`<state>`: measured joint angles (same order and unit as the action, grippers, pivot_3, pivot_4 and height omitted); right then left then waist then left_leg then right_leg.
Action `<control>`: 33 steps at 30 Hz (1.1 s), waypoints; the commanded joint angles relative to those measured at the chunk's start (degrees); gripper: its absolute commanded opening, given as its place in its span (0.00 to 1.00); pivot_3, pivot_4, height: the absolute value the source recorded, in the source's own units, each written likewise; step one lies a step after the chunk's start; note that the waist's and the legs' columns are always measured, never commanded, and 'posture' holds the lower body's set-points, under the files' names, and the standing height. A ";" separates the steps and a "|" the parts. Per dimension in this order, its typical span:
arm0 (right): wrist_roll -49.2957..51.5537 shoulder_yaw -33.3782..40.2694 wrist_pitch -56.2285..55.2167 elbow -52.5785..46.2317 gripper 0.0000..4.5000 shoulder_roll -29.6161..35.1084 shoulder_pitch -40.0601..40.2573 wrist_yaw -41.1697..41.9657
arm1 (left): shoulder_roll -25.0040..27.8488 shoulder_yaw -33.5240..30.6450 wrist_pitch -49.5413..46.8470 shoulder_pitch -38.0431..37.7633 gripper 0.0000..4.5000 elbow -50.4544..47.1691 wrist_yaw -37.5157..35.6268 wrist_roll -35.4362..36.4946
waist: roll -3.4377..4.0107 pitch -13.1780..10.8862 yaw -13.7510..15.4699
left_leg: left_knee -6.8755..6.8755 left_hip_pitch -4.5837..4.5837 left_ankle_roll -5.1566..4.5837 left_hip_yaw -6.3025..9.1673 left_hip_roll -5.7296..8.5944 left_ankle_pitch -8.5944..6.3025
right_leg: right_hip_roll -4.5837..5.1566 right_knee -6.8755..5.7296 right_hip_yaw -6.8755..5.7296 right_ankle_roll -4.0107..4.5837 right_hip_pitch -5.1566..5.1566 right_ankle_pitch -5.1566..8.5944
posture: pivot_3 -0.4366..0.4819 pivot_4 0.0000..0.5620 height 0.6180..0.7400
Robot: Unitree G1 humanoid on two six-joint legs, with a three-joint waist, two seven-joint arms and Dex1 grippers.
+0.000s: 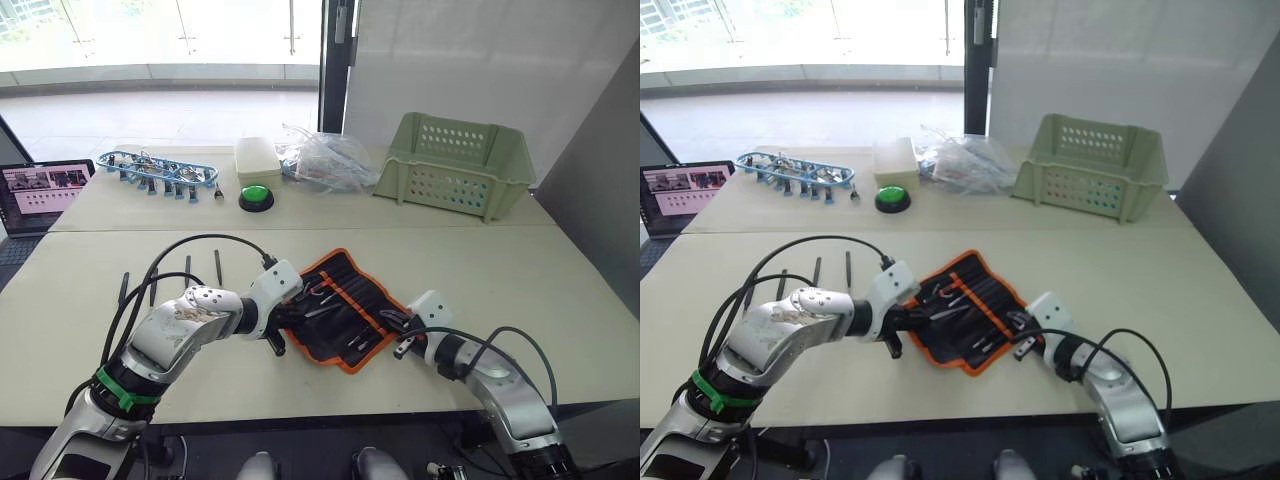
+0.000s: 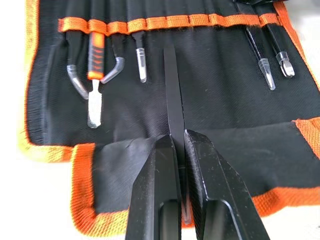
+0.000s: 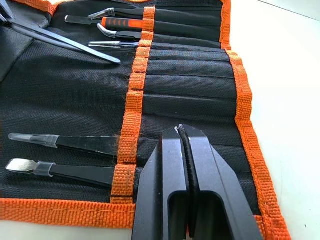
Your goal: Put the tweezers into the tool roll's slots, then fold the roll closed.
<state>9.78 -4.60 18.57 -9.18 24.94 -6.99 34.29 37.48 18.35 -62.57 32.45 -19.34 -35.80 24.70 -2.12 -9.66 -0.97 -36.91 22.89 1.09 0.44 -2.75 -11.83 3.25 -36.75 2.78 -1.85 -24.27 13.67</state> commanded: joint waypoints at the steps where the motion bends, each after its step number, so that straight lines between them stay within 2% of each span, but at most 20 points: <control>1: -0.31 -1.35 1.89 -1.03 0.01 -0.40 1.16 -0.18 | -0.61 0.43 -0.59 1.95 0.00 0.78 0.99 -2.09 | 0.00 0.00 0.01 | 0.00 0.00 0.00 0.00 0.00 0.00 | 0.00 0.00 0.00 0.00 0.00 0.00 | 0.48 0.27 0.85; 8: -0.22 -2.55 3.12 -3.81 0.01 -0.84 3.16 -0.68 | -1.96 2.20 0.41 3.84 0.00 3.72 0.33 -4.40 | 0.00 0.00 0.00 | -0.01 -0.02 0.00 0.01 0.00 0.00 | -0.01 -0.02 0.00 0.00 0.02 0.00 | 0.48 0.27 0.85; 20: -1.38 -3.65 6.65 -3.02 0.01 -1.34 3.76 -3.49 | -5.02 4.71 2.26 7.06 0.00 7.37 -2.08 -7.34 | -0.02 0.02 0.08 | -0.08 -0.10 0.00 0.01 0.00 0.01 | 0.00 -0.03 0.01 -0.02 0.13 -0.02 | 0.48 0.27 0.85; 33: -1.24 -3.59 8.44 -3.33 0.01 -2.24 3.96 -5.57 | -2.23 6.04 2.98 8.09 0.00 6.21 -6.98 -8.76 | -0.02 0.02 -0.05 | -0.09 -0.09 0.00 0.02 0.00 0.01 | -0.03 -0.05 0.03 -0.03 0.11 -0.02 | 0.48 0.27 0.85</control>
<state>9.66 -6.53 24.21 -14.59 22.88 -4.44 29.01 34.99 24.56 -60.19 38.70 -11.62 -42.33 16.70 -2.14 -9.64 -1.02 -37.00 22.79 1.09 0.46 -2.76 -11.83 3.22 -36.80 2.81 -1.87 -24.15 13.65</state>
